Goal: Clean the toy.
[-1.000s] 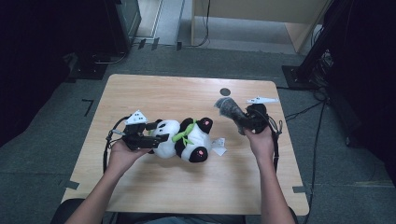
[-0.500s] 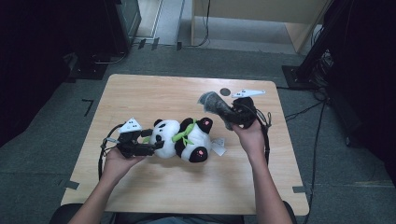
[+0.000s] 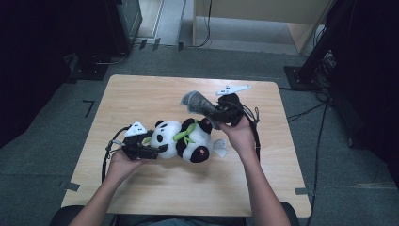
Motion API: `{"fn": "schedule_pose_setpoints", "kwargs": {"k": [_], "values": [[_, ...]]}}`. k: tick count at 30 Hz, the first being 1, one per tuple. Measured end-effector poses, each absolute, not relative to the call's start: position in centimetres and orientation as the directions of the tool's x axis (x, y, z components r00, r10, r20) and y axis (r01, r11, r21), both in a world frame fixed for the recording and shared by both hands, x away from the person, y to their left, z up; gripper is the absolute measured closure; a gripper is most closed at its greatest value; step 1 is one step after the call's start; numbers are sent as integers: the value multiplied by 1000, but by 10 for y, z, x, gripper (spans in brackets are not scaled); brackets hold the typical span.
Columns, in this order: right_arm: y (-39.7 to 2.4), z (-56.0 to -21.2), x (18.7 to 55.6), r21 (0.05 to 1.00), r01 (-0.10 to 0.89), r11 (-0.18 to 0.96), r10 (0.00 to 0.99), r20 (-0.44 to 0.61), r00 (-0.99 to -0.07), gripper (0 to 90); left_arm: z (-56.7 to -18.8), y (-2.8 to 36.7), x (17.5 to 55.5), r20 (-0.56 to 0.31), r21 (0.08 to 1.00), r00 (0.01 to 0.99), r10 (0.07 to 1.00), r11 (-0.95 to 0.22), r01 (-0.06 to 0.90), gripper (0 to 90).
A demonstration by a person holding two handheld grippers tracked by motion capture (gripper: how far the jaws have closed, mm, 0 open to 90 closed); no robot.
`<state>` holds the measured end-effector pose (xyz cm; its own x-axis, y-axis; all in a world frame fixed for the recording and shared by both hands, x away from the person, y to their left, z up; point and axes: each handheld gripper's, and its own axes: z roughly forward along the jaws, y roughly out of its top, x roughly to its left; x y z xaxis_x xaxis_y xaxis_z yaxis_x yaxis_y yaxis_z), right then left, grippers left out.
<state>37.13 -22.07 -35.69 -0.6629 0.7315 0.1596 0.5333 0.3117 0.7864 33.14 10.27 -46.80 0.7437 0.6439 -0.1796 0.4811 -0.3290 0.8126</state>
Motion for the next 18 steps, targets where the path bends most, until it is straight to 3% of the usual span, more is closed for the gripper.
{"fn": "schedule_pose_setpoints", "kwargs": {"k": [4, 7, 11, 13, 18], "values": [[-205, -357, 377, 783, 528, 328, 703, 171, -691, 763, -476, 102, 337, -215, 797, 737, 640, -322, 512, 78], [-199, -357, 379, 783, 523, 336, 689, 174, -703, 762, -481, 102, 340, -215, 806, 748, 628, -318, 499, 93], [-188, -361, 382, 779, 521, 349, 666, 185, -722, 761, -480, 98, 338, -193, 799, 744, 639, -338, 498, 192], [-181, -363, 383, 773, 518, 366, 657, 179, -732, 761, -476, 95, 336, -200, 788, 717, 668, -326, 523, 306], [-174, -361, 381, 782, 499, 373, 642, 171, -748, 760, -474, 90, 328, -197, 782, 677, 709, -303, 545, 358]]}}
